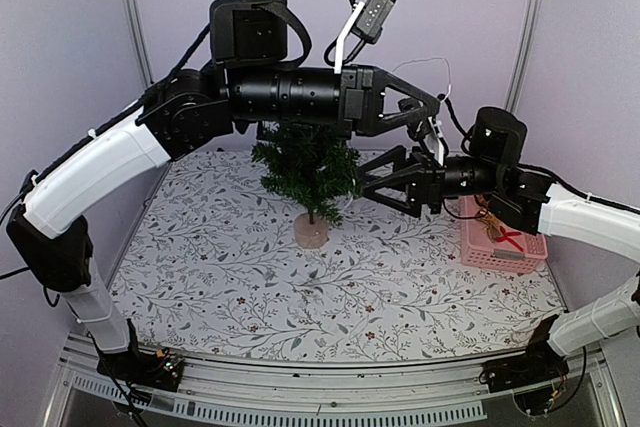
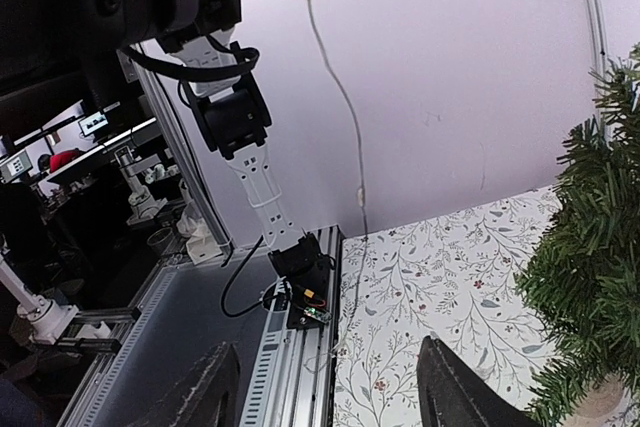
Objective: Decorate the small christmas tree
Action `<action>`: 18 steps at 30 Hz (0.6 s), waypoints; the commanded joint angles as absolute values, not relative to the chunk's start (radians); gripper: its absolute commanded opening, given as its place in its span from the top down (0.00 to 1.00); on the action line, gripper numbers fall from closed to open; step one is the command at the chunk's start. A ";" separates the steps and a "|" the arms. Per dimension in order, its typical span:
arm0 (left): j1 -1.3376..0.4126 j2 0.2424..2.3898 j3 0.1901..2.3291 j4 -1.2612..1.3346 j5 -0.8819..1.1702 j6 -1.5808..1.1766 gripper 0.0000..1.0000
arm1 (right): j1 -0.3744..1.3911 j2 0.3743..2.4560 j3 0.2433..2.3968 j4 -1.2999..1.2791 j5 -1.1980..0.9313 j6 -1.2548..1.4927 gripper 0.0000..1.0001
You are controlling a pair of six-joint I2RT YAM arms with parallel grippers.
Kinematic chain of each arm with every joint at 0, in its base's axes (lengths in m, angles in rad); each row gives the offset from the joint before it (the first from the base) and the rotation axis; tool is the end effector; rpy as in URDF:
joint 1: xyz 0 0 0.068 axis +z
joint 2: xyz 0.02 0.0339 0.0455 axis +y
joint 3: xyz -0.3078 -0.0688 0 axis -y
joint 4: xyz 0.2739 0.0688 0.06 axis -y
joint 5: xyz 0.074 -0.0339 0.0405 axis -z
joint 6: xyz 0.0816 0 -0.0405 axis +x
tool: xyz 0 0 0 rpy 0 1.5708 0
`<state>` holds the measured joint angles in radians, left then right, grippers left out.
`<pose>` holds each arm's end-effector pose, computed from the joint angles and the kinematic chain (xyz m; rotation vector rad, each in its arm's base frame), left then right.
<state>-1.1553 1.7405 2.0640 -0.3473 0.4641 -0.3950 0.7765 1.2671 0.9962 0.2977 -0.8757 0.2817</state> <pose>0.1521 -0.4352 0.5573 1.0454 1.5056 -1.5220 0.1944 0.2789 0.3951 -1.1308 1.3545 1.4671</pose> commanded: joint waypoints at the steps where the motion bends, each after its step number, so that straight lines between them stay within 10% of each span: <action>1: -1.149 1.751 2.091 -0.335 0.481 -0.384 1.00 | 0.788 1.321 1.044 0.361 -0.909 0.325 0.40; 8: -1.147 1.745 2.083 -0.338 0.470 -0.370 1.00 | 0.787 1.368 1.058 0.383 -0.916 0.364 0.48; 12: -1.145 1.736 2.076 -0.338 0.458 -0.363 1.00 | 0.788 1.382 1.064 0.386 -0.917 0.373 0.66; 15: -1.138 1.703 2.040 -0.331 0.426 -0.362 1.00 | 0.787 1.371 1.058 0.364 -0.867 0.376 0.98; 18: -1.117 1.646 1.985 -0.350 0.342 -0.359 1.00 | 0.756 1.330 1.062 0.292 -0.783 0.373 1.00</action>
